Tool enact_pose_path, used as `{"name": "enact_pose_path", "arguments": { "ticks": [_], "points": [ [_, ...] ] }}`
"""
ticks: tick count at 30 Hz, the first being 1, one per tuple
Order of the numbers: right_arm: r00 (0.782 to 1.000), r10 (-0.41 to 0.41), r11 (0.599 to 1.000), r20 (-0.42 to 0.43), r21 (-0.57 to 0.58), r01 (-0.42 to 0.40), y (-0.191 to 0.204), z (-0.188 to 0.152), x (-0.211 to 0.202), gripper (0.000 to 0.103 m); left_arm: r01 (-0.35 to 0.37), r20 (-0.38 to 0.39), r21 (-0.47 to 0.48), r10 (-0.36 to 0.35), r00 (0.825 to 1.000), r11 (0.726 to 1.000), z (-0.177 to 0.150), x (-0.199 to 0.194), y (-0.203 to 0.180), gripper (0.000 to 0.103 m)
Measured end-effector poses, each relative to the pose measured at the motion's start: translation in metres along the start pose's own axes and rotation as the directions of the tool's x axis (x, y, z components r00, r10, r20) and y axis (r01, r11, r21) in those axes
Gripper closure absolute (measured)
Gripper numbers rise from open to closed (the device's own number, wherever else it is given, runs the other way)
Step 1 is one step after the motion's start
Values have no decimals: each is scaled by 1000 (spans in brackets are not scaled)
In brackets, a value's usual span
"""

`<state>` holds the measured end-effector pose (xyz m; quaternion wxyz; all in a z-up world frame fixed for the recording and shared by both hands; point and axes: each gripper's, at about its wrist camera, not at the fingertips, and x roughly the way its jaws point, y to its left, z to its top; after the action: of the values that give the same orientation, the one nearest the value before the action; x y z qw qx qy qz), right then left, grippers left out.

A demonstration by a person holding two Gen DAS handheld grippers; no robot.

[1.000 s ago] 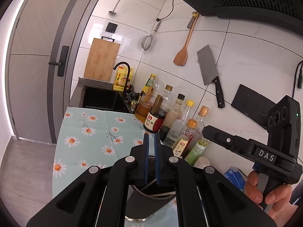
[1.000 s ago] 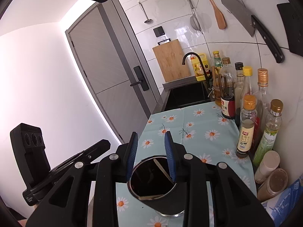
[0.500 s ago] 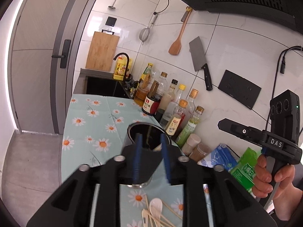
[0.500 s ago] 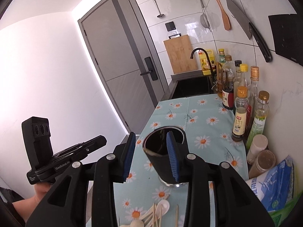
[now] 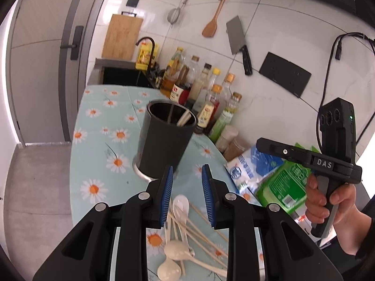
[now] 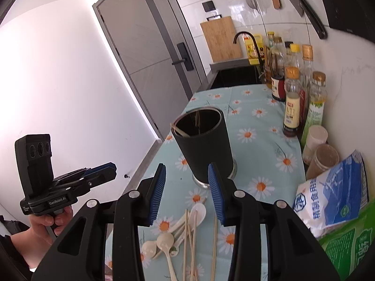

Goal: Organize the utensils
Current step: 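Move the right tool back to the chopsticks and grasp another chopstick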

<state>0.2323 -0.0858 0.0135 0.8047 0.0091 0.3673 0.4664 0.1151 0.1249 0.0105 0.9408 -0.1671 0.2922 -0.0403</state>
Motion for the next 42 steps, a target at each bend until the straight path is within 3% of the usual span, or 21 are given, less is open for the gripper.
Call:
{"name": "enact_pose_path", "arguments": {
  "ticks": [5, 12, 16, 18, 23, 29, 42],
  "points": [
    [995, 28, 999, -93, 42, -25, -6, -11, 8, 58, 10, -56, -25, -12, 998, 1000, -17, 2, 2, 79],
    [970, 46, 998, -240, 50, -35, -6, -29, 34, 58, 35, -110, -71, -43, 993, 997, -40, 4, 6, 79],
    [938, 60, 998, -340, 39, -50, -4, -40, 58, 58, 49, -147, -107, -64, 987, 993, -58, 8, 7, 79],
    [910, 66, 998, -409, 41, -54, -5, -49, 77, 58, 52, -161, -117, -70, 984, 992, -64, 9, 7, 79],
    [837, 64, 998, -544, 44, -48, -13, -74, 121, 72, 56, -191, -148, -85, 978, 987, -83, 12, 8, 79],
    [764, 78, 996, -641, 74, -40, -26, -91, 158, 80, 47, -204, -185, -85, 975, 982, -98, 11, 11, 79],
    [704, 164, 981, -691, 186, -46, -38, -90, 187, 91, 32, -206, -229, -81, 975, 973, -108, 10, 18, 79]
  ]
}}
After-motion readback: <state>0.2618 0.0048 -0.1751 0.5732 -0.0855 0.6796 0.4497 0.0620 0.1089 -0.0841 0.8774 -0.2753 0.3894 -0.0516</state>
